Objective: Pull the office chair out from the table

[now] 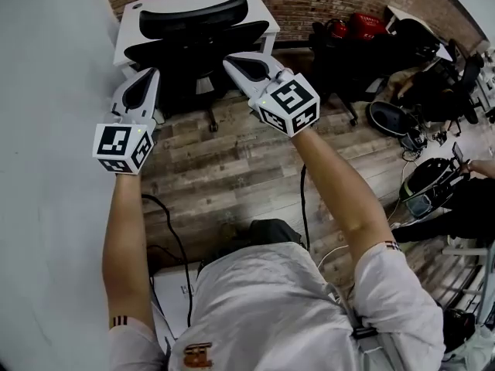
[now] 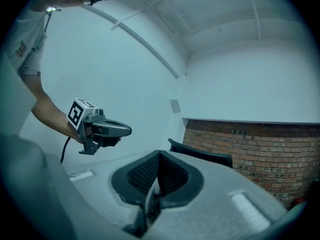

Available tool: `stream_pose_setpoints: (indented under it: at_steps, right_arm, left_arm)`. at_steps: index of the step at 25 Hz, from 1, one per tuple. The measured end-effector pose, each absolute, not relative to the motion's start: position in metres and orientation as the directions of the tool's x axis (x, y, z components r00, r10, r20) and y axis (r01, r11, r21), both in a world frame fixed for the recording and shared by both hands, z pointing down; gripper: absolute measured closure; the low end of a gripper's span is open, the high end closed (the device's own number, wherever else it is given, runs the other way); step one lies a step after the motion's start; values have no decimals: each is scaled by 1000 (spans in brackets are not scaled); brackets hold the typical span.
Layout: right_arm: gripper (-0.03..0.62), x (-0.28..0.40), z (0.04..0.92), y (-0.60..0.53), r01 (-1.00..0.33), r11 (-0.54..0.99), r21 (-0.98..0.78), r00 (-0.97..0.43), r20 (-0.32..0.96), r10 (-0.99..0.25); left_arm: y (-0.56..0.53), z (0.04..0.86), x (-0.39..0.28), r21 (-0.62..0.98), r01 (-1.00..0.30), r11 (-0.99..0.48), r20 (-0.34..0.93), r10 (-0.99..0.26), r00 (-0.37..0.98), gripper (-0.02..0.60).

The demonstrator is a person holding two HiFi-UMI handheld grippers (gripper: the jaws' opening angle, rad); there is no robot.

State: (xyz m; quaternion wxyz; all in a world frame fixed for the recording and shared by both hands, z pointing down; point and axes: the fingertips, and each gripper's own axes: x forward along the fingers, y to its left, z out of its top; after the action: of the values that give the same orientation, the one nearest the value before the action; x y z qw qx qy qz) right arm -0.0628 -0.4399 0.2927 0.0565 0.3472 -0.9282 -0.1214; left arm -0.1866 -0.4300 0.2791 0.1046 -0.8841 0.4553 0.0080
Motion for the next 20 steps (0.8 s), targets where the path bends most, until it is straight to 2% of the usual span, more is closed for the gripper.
stream_pose_setpoints:
  at_steps: [11, 13, 20]
  right_arm:
    - [589, -37, 306, -511, -611, 678, 408, -714, 87, -695]
    - [554, -28, 312, -524, -594, 676, 437, -709, 114, -696]
    - [509, 7, 323, -580, -537, 687, 490, -691, 211, -691]
  left_arm:
    - [-495, 299, -192, -308, -785, -538, 7, -826, 563, 570]
    - [-506, 303, -194, -346, -776, -527, 35, -834, 551, 562]
    - [-554, 320, -200, -429, -754, -498, 142, -861, 488, 513]
